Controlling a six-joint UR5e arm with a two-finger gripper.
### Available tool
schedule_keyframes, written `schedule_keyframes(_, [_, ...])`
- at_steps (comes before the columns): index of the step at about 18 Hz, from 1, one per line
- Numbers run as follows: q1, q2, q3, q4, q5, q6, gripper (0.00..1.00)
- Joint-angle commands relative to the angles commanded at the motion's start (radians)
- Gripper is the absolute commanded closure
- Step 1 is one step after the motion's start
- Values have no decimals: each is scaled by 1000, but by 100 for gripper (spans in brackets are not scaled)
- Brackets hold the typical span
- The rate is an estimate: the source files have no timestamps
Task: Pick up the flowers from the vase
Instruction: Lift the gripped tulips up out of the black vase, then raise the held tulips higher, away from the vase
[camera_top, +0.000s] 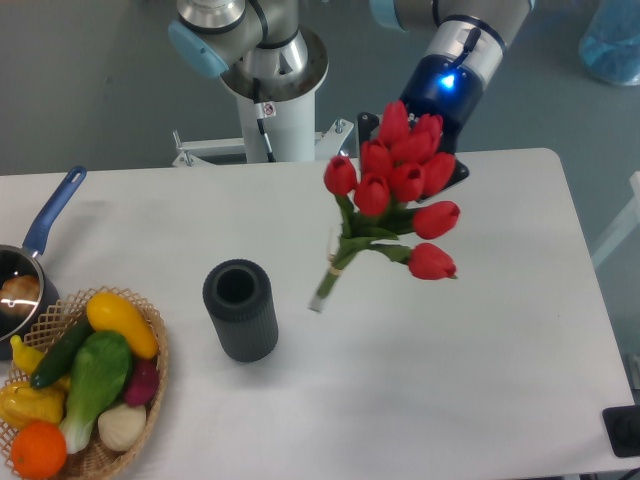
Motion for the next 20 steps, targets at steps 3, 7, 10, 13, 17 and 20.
schedule_keyframes(3, [-3,-2,-2,-5,107,89,100])
schedule_keyframes(7, [-9,-12,-2,-3,253,140,100])
schedule_keyframes(10, [-11,-43,21,-2,319,158,100])
schedule_keyframes(13, [-15,-71,46,-5,328,163,98])
schedule_keyframes(17, [-18,-89,51,-3,463,204,99])
schedule_keyframes(20, [-80,-121,98,-15,648,198,97])
